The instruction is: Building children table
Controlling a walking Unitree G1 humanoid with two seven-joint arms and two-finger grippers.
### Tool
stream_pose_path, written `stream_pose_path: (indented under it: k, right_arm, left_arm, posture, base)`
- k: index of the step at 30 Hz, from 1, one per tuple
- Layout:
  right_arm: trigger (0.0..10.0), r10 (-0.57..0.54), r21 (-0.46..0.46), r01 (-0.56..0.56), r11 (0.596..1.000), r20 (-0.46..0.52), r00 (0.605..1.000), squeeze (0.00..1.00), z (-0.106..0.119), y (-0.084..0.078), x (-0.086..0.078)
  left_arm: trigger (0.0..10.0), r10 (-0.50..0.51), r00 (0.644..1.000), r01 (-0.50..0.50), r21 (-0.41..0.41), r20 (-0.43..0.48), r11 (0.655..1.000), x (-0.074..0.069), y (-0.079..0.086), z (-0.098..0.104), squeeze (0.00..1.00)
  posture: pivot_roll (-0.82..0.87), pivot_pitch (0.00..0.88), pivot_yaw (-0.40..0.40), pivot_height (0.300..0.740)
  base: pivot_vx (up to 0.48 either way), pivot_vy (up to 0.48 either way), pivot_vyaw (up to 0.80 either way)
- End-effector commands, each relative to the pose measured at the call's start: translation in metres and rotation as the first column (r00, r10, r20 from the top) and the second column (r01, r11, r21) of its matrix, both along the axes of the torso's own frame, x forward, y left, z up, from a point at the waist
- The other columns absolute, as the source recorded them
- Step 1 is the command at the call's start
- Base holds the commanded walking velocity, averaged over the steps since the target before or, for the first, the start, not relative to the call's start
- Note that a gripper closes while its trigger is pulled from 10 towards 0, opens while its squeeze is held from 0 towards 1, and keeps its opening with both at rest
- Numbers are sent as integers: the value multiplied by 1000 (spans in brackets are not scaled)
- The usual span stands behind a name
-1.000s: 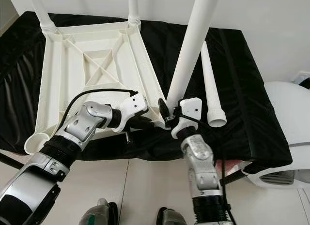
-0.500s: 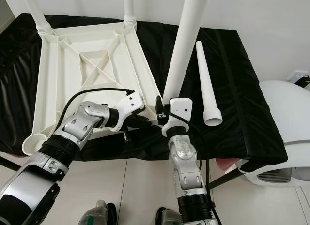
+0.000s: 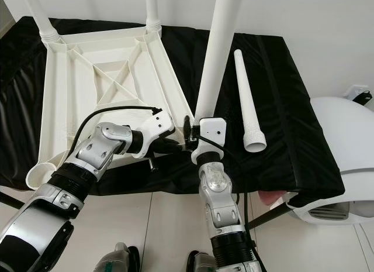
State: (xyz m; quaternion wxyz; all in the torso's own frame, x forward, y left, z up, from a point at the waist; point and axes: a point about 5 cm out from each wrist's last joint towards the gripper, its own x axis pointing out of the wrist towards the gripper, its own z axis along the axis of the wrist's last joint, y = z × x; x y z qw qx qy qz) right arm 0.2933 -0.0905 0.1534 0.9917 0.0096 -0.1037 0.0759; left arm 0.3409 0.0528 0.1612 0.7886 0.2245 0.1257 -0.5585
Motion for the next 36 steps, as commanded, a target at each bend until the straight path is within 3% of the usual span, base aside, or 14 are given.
stream_pose_path:
  k: [1,13,17,19,20,25,28,32,36]
  right_arm:
    - [10000,108,91,-98,991,-106,988,1000,-18,36,-10]
    - [10000,179,77,-174,982,-74,981,1000,-14,12,-5]
    - [10000,203,42,-201,979,-48,978,1000,-9,-11,4]
    - [10000,218,44,-216,975,-50,975,1000,-8,-15,6]
    - [10000,267,23,-266,964,-34,963,0,-5,-22,7]
    - [10000,349,-9,-349,937,-21,937,0,0,-34,9]
    - [10000,440,-29,-441,897,-31,898,0,4,-46,13]
    - [10000,474,-41,-475,879,-32,880,0,6,-49,14]
    - [10000,550,-92,-551,830,-38,835,0,14,-63,24]
  left_arm:
    - [10000,204,974,-203,-18,95,979,13,7,5,0]
    - [10000,203,975,-202,-22,95,979,14,6,6,0]
    - [10000,202,975,-202,-19,96,979,15,7,6,0]
    - [10000,202,975,-201,-19,97,979,15,7,6,0]
    - [10000,201,975,-200,-19,97,980,15,7,7,0]
    - [10000,201,975,-201,-18,97,980,15,8,7,0]
    - [10000,200,975,-199,-18,97,980,16,7,7,0]
    - [10000,200,975,-199,-18,97,980,16,7,8,0]
    - [10000,199,975,-198,-20,98,980,16,7,8,0]
  posture:
    - [19,99,-23,740]
    - [10,108,-17,740]
    - [5,113,-12,740]
    - [5,114,-12,740]
    - [3,116,-10,740]
    - [1,120,-7,740]
    - [0,124,-6,740]
    - [-1,126,-5,740]
    - [0,128,-2,740]
  base:
    - [0,0,0]
    - [0,0,0]
    - [0,0,0]
    - [0,0,0]
    - [0,0,0]
    - [0,0,0]
    - [0,0,0]
    - [0,0,0]
    - [0,0,0]
